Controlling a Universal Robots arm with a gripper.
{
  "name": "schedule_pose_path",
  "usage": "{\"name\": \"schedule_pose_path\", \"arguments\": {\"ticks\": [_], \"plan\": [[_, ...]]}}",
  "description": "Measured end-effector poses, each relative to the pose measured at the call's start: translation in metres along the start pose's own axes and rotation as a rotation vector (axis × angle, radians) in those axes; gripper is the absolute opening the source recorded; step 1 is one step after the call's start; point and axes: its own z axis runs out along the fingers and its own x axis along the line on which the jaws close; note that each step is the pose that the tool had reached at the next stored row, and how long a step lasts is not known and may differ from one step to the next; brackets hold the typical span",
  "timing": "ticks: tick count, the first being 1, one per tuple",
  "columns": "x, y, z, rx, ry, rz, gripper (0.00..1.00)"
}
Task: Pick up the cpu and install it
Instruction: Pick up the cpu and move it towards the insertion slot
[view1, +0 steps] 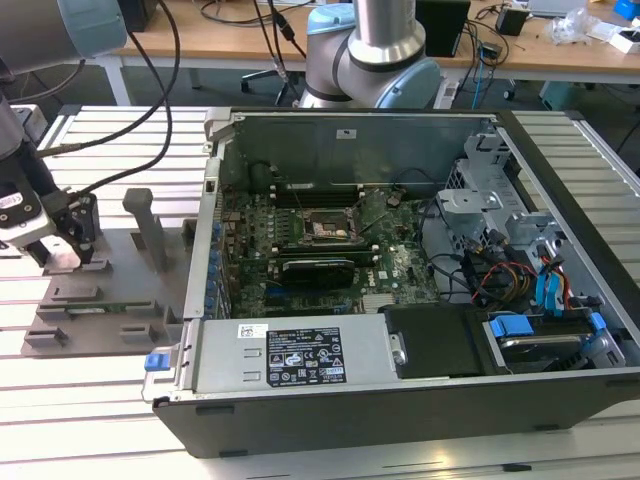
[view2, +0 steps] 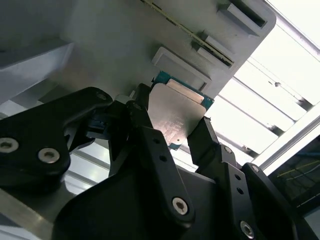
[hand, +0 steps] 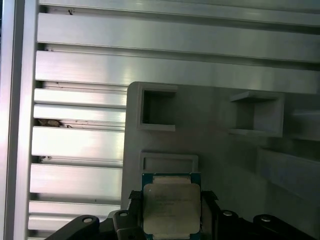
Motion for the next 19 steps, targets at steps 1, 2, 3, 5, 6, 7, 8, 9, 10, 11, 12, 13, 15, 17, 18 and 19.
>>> {"name": "schedule_pose_path", "arguments": {"ticks": [1, 2, 3, 5, 6, 7, 8, 9, 10, 11, 12, 13, 15, 17, 18, 19], "plan": [[0.0, 0.0, -0.001, 0.0, 0.0001, 0.0, 0.55], [-0.0001, 0.0, -0.0015, 0.0, 0.0, 0.0, 0.55], [-0.0001, 0.0, -0.0025, 0.0001, 0.0001, 0.0, 0.55], [-0.0001, -0.0001, -0.0043, 0.0001, 0.0001, 0.0, 0.55], [-0.0002, -0.0001, -0.0058, 0.0001, 0.0002, 0.0, 0.55], [-0.0002, -0.0001, -0.0072, 0.0, 0.0001, 0.0, 0.55], [-0.0002, -0.0001, -0.0081, 0.0001, 0.0001, 0.0, 0.55], [-0.0003, -0.0002, -0.009, 0.0001, 0.0002, 0.0, 0.55], [-0.0003, -0.0002, -0.0103, 0.0001, 0.0001, 0.0, 0.55], [-0.0003, -0.0002, -0.0113, 0.0, 0.0001, 0.0, 0.55], [-0.0004, -0.0002, -0.0129, 0.0, 0.0001, 0.0, 0.55], [-0.0004, -0.0002, -0.014, 0.0001, 0.0001, 0.0, 0.55], [-0.0005, -0.0002, -0.0157, 0.0, 0.0001, 0.0, 0.55], [-0.0005, -0.0003, -0.0179, 0.0, 0.0001, 0.0, 0.55], [-0.0005, -0.0003, -0.0189, 0.0001, 0.0001, 0.0, 0.55], [-0.0006, -0.0003, -0.0209, 0.0, 0.0001, 0.0, 0.55]]}}
